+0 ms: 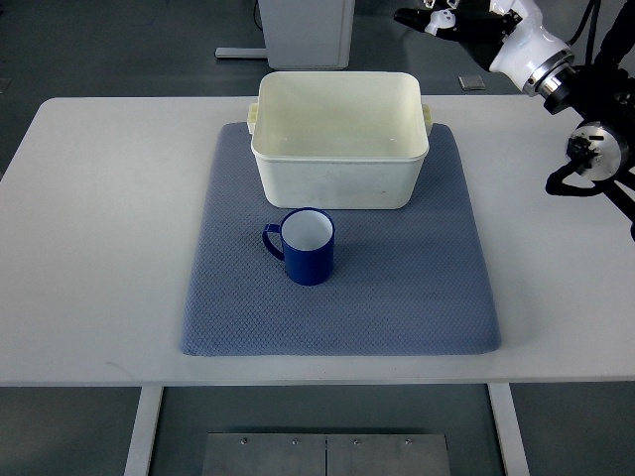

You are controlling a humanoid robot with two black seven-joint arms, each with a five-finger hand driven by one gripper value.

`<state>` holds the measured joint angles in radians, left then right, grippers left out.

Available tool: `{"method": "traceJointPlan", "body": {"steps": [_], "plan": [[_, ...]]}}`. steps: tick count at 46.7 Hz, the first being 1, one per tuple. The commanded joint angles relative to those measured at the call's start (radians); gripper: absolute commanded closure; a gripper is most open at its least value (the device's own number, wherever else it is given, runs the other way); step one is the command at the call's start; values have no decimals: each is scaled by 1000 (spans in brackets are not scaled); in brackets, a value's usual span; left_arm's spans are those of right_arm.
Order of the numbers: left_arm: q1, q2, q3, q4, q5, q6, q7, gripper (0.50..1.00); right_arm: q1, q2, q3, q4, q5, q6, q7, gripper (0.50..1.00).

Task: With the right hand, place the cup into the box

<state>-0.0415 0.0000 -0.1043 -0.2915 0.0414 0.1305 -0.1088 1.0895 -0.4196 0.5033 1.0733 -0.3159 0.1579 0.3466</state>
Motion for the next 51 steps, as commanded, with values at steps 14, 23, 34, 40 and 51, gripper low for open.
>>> {"method": "traceJointPlan", "body": {"steps": [14, 23, 34, 40, 51], "plan": [[0, 0, 0, 0, 0, 0, 0, 500, -51, -22, -72, 155, -189, 71, 146, 500], [0, 0, 0, 0, 0, 0, 0, 500, -98, -7, -126, 159, -226, 77, 147, 500], [0, 0, 0, 0, 0, 0, 0, 500, -157, 7, -131, 158, -226, 77, 203, 500], [0, 0, 0, 0, 0, 0, 0, 500, -160, 5, -149, 158, -252, 103, 219, 500], [0, 0, 0, 0, 0, 0, 0, 500, -178, 15, -192, 155, -307, 100, 216, 500]]}}
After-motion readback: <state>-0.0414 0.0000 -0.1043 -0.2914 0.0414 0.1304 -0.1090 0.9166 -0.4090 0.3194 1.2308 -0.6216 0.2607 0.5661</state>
